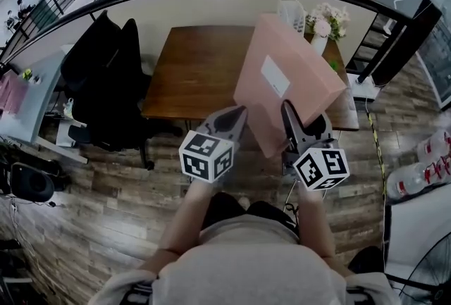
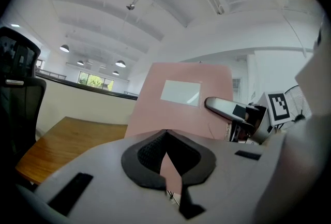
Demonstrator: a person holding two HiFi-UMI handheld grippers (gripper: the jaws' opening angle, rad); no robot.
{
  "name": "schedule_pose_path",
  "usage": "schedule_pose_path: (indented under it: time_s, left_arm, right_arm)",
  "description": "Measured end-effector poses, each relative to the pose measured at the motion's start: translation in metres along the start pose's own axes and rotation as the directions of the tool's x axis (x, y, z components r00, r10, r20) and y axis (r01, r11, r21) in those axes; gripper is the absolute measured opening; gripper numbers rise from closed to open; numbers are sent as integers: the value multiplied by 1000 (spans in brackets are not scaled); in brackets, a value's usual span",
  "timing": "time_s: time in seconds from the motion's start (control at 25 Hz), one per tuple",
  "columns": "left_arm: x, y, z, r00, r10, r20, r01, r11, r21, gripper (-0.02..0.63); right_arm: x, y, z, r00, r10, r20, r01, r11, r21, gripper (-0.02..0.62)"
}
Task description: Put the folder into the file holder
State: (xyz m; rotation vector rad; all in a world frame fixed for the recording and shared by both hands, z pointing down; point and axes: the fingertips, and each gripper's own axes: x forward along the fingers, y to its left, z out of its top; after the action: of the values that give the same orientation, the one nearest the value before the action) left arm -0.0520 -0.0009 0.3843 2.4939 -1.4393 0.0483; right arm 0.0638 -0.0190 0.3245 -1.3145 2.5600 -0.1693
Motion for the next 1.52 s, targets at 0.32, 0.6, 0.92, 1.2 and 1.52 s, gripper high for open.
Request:
schedule_pose_path:
  time_s: [0.32,0.6,0.92,1.2,1.52]
  left_arm:
    - [27,0,-10,999,-10,-44,9,1000,-20,13]
    - [62,-2,-13,996,-65,-67,63,998,-29,12]
    - [111,25,11,992,-111,-53,109,994,-27,12]
    - [164,28,33,979,-197,-54,197,980,-14,12]
    - [210,26,49,955,-290,-59,291,957,9,12]
  right_arm:
    - [-1,-34,-9,999,-40,-16,41,999,35,288]
    - [3,-63,-8,996,-83,-13,83,996,28,288]
    - [36,-105,14,988,-150,43,151,989,-4,288]
    - [62,-126,39,981,-174,81,178,983,-49,288]
    - [75,-161,61,958,-258,123,271,957,-107,288]
